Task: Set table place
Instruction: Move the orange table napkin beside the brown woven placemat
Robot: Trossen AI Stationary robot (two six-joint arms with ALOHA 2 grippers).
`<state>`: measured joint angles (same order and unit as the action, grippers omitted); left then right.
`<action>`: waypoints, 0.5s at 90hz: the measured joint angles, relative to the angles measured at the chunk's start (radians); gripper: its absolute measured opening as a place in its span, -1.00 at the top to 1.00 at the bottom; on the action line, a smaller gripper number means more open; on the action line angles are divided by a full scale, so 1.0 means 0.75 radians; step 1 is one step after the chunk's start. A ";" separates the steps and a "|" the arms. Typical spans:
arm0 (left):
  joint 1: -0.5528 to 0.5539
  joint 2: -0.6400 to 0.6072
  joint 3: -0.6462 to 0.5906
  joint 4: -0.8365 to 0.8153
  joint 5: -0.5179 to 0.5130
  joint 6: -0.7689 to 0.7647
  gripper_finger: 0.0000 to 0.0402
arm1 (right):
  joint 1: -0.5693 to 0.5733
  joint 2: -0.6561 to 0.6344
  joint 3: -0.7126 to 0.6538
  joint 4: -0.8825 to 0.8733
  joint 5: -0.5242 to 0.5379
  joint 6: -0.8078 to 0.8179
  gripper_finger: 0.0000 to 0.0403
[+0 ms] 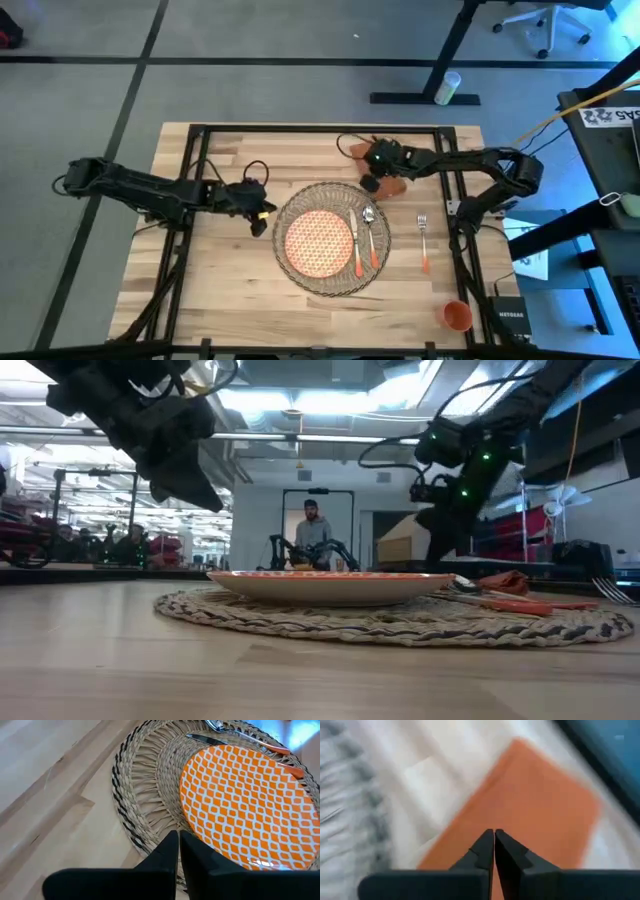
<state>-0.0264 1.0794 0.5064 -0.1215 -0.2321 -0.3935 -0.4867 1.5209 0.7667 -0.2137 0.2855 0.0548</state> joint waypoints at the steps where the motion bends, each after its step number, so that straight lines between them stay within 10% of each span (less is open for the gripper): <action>1: 0.000 0.000 0.000 0.000 0.000 0.000 1.00 | -0.005 0.003 0.006 0.003 0.005 0.002 1.00; 45: 0.002 0.000 0.000 -0.003 0.000 0.014 1.00 | -0.120 0.246 0.102 -0.028 -0.096 0.023 1.00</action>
<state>-0.0246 1.0794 0.5064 -0.1238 -0.2321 -0.3831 -0.5770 1.7051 0.8433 -0.2344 0.2134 0.0723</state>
